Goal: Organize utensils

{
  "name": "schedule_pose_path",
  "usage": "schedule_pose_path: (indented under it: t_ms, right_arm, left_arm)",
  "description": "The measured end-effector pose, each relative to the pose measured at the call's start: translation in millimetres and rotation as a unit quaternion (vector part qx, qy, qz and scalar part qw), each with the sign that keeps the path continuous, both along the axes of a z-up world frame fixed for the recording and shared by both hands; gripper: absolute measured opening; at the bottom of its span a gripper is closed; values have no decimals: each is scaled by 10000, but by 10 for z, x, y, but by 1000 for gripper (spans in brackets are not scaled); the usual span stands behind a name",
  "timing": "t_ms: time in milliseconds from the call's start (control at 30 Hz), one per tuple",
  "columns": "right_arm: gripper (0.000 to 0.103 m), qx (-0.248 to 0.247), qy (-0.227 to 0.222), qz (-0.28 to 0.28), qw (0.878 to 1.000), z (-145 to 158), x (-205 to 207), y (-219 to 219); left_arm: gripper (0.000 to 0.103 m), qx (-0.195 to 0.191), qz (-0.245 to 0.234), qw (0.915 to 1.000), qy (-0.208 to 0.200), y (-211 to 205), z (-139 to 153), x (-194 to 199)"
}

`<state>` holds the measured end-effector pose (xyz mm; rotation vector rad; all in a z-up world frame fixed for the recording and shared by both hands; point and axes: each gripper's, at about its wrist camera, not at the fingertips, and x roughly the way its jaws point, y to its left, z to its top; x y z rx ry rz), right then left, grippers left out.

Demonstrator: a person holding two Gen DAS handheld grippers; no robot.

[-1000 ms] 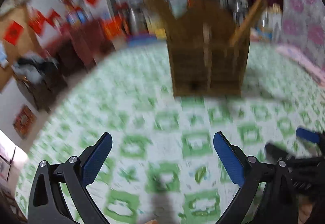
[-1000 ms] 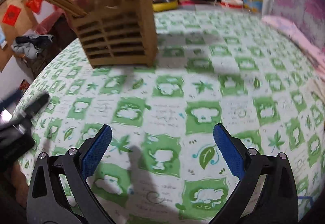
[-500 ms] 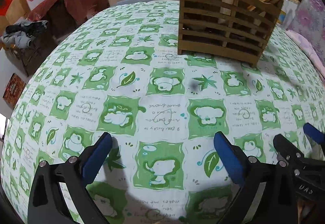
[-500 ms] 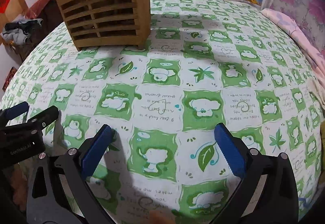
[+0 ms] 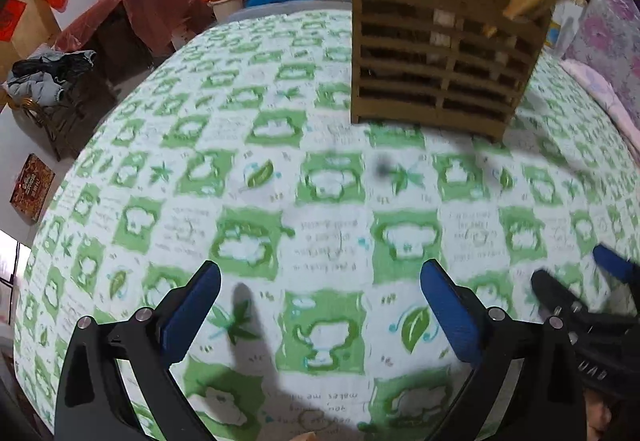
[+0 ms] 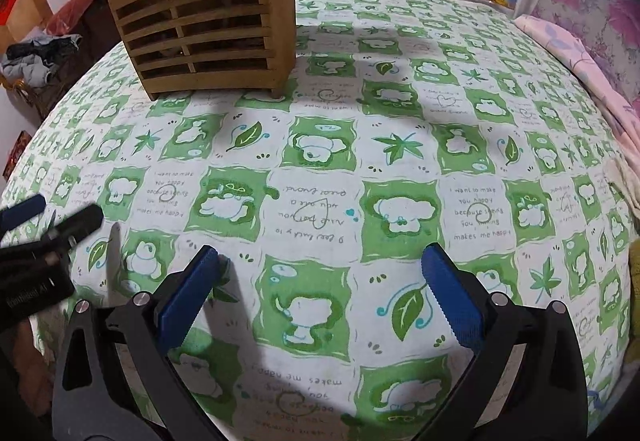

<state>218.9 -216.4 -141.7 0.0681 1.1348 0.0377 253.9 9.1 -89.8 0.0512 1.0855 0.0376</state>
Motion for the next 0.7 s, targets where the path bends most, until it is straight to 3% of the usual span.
schedule_pose_path:
  t_ms: [100, 167, 200, 300, 367, 400, 433, 467, 533, 600, 700]
  right_arm:
    - [97, 560, 6, -173, 9983, 240, 97, -114]
    - [97, 824, -614, -527, 9933, 676, 81, -249]
    - [97, 897, -1185, -698, 9864, 986, 12, -315]
    - [97, 771, -2507, -902, 9608, 1538, -247, -360]
    - [97, 597, -3254, -981, 9386, 1746, -433, -331]
    - [97, 642, -3606, -1068, 9244, 1768, -549, -327]
    - [97, 721, -3767, -1110, 9168, 1742, -605, -336]
    - [97, 821, -3920, -1133, 9093, 1665, -669, -327]
    - [97, 741, -3938, -1118, 9093, 1481, -685, -280]
    - [97, 506, -3640, -1107, 9234, 1329, -644, -244]
    - [97, 228, -3208, -1114, 9403, 1155, -536, -195]
  left_arm:
    - [98, 43, 199, 9996, -175, 30, 275, 99]
    - [98, 130, 349, 9976, -587, 47, 624, 109]
    - [98, 164, 407, 9952, -870, 53, 817, 88]
    - [98, 233, 634, 9753, -2103, 51, 1470, -99]
    - [98, 214, 798, 9534, -2903, 32, 1767, -299]
    - [98, 183, 864, 9420, -3239, 18, 1844, -408]
    - [98, 155, 936, 9288, -3583, -2, 1863, -545]
    - [98, 157, 986, 9207, -3773, -35, 1829, -641]
    - [98, 222, 965, 9104, -4017, -126, 1604, -804]
    - [98, 406, 621, 9175, -3907, -242, 1332, -819]
    - [98, 1051, 324, 9448, -3087, -366, 948, -636]
